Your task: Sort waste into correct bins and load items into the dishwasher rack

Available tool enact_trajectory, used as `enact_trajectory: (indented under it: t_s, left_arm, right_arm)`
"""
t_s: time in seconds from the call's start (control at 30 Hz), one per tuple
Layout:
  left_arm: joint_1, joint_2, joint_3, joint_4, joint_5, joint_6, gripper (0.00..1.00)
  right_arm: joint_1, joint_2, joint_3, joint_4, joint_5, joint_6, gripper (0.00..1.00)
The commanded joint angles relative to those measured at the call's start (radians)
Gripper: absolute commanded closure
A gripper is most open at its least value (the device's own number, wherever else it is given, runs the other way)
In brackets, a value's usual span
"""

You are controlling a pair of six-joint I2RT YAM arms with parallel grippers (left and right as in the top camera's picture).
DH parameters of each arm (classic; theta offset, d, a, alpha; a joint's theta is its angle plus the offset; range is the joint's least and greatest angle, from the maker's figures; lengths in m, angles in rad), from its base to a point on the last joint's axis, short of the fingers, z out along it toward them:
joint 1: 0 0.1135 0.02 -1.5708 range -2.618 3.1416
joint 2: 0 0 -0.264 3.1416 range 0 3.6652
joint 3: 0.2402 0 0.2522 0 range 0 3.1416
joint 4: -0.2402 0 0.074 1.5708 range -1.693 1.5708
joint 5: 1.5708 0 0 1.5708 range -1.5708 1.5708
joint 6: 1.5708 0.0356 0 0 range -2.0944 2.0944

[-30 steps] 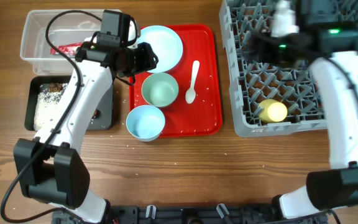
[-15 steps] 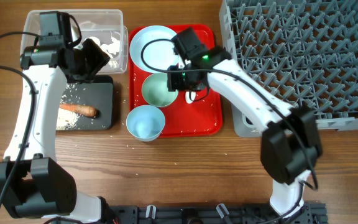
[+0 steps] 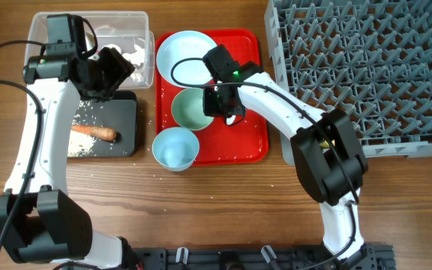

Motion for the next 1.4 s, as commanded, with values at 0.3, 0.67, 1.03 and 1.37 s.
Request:
enact_trajectory:
  t_s: [0.3, 0.67, 1.03, 1.37]
  left_arm:
    - [0.003, -0.006, 0.004, -0.013, -0.003, 0.003, 0.00]
    - [0.003, -0.006, 0.004, -0.013, -0.003, 0.003, 0.00]
    - [0.003, -0.006, 0.004, -0.013, -0.003, 0.003, 0.00]
    - [0.003, -0.006, 0.004, -0.013, -0.003, 0.003, 0.00]
  right_arm:
    - [-0.118, -0.377, 0.044, -0.079, 0.507, -0.160, 0.96]
    - [-0.282, -0.263, 0.038, 0.432, 1.196, -0.836, 0.96]
    - [-0.305, -0.020, 0.038, 0.891, 1.266, -1.260, 0.96]
    - [-0.291, 0.053, 0.034, 0.745, 1.308, -1.242, 0.96]
